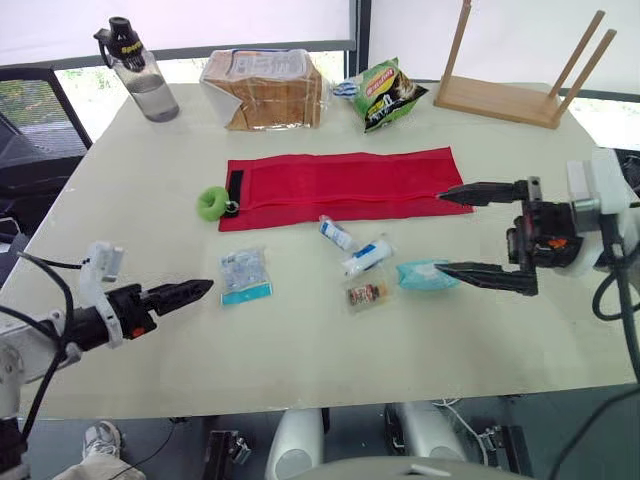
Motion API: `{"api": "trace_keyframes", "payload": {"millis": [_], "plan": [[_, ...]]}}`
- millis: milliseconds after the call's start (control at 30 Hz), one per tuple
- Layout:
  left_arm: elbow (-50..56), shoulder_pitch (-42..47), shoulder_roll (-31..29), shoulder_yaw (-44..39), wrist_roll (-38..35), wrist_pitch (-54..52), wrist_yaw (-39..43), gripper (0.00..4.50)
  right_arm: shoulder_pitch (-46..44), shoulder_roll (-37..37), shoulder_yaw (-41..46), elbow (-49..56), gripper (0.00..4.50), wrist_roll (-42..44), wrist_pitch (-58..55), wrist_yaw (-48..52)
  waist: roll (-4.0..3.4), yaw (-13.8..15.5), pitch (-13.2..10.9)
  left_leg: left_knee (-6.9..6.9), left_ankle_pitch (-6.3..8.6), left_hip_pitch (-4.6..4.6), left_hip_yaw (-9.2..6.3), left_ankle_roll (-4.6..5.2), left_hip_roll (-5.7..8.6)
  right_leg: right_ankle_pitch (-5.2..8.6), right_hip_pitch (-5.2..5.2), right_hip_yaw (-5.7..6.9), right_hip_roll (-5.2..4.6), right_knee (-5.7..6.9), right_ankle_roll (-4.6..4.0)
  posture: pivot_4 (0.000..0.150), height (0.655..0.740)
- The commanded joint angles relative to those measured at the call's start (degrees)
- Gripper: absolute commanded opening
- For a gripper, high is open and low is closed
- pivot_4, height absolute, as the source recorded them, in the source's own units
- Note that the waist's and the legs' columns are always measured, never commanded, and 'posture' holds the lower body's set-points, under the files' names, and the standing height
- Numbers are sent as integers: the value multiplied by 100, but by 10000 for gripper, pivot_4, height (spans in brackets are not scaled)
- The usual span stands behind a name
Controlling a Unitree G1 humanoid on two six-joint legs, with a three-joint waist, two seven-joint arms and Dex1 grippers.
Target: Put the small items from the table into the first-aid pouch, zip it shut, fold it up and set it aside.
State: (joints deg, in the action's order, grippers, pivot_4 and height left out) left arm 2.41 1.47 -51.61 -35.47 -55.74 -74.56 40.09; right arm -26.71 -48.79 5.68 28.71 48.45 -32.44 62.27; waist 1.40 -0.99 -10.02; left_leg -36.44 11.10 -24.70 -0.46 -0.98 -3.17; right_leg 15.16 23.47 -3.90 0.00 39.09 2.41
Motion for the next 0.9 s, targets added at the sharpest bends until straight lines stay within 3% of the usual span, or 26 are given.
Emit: {"api": "trace_keyframes", "payload": {"millis": [33, 200, 600, 633, 667, 767, 800, 900], "plan": [[-204, 236, -24, 187, 53, -183, -127, 43976, -268, 54, -97, 131, 45000, 33, -6, 32, 0, -1, 0, 0, 0, 0, 0, 0, 0, 0, 0, 0, 0, 0, -1, 1500, 7400], [-441, 835, 191, 500, 48, -393, -278, 43976, -280, 130, -242, 149, 45000, -241, 136, -32, 0, 37, 0, 0, -1, 3, -2, 0, 2, -3, -1, 2, -1, 3, -4, 1500, 7400], [-546, 1916, 795, 416, -33, -1287, -908, 43976, -90, 169, 30, 529, 45000, 16, -57, -408, 3, -6, 2, -10, -1, 0, -7, -1, 3, -4, -1, 4, 0, 19, -3, 1500, 7400], [-562, 1936, 826, 407, -19, -1312, -935, 38849, -63, 167, 34, 544, 45000, 15, -56, -424, 3, -2, 2, -10, -1, 0, -7, -1, 4, -4, 0, 4, 0, 22, -4, 1500, 7400], [-572, 1940, 853, 393, -13, -1337, -949, 37459, -33, 162, 37, 563, 45000, 20, -60, -438, 4, -2, 2, -10, -1, 1, -7, -1, 4, -4, -1, 4, 0, 24, -4, 1500, 7400], [-587, 1932, 918, 344, -7, -1385, -981, 23234, 23, 159, 50, 604, 45000, 66, -93, -509, 4, -2, 2, -10, -1, 1, -7, -1, 4, -4, -1, 4, 0, 23, -4, 1500, 7400], [-591, 1921, 941, 324, -6, -1388, -989, 16673, 40, 169, 61, 613, 45000, 105, -133, -571, 4, -2, 2, -10, -1, 0, -7, -1, 4, -4, 0, 4, 0, 24, -4, 1500, 7400], [-593, 1822, 970, 271, 0, -1318, -937, 6469, 75, 248, 3, 668, 45000, 74, -143, -791, 4, -3, 2, -10, -1, 1, -7, -1, 4, -4, 0, 4, 0, 25, -4, 1500, 7400]]}}
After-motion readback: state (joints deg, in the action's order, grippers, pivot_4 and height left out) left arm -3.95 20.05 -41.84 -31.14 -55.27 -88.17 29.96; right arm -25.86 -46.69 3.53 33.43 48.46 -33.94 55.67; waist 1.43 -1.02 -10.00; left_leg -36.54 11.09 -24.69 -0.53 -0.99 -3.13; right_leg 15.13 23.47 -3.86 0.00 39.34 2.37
